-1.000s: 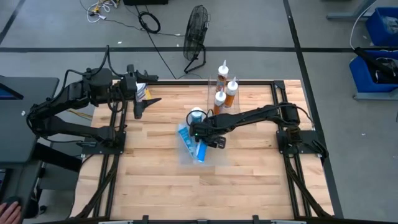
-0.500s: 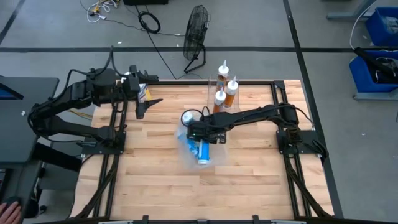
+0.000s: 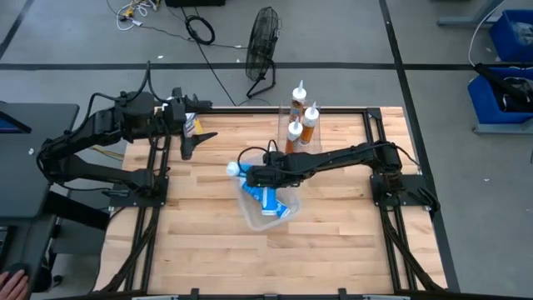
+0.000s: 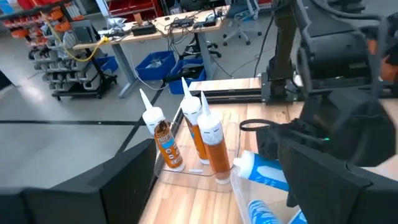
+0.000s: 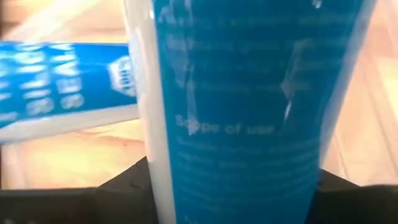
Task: Sort silicone sealant tubes
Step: Adjust the blue sealants in the bottom transparent bin
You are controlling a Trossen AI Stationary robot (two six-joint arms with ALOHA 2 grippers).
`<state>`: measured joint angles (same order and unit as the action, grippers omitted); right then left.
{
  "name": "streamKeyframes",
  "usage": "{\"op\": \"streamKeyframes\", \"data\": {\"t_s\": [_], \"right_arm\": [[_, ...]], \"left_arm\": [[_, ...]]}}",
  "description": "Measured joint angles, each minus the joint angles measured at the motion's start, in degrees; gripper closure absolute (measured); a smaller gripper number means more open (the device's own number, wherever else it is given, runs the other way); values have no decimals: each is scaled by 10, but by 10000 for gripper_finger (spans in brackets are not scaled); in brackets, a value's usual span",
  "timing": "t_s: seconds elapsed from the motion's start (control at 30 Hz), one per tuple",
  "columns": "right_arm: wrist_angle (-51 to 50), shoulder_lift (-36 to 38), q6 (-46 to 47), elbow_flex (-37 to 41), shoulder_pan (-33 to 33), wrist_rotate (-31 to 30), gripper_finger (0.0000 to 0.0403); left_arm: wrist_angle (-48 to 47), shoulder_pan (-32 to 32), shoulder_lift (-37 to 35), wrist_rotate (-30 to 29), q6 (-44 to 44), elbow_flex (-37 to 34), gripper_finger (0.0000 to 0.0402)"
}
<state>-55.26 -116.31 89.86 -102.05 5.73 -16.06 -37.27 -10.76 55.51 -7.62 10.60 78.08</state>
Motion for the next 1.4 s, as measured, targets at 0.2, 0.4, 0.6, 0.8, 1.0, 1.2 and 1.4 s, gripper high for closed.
{"op": "streamKeyframes", "data": {"t_s": [0.2,0.4,0.6,0.8,1.0,1.2,1.4], "right_arm": [[-21,0,-46,-57,23,-91,204],[-19,1,-260,-155,60,-252,204],[24,1,-511,-227,81,-289,204],[92,1,-678,-240,83,-278,204],[116,2,-693,-240,76,-248,204],[115,11,-692,-241,77,-241,204],[136,19,-677,-240,59,-207,204]], "left_arm": [[-10,0,0,2,-72,0,60],[-7,-1,1,73,-175,0,60],[48,-3,19,150,-288,0,60],[101,-3,44,199,-350,-1,60],[133,10,65,215,-372,0,60],[186,17,52,228,-348,-1,60],[190,28,36,242,-320,0,60]]}}
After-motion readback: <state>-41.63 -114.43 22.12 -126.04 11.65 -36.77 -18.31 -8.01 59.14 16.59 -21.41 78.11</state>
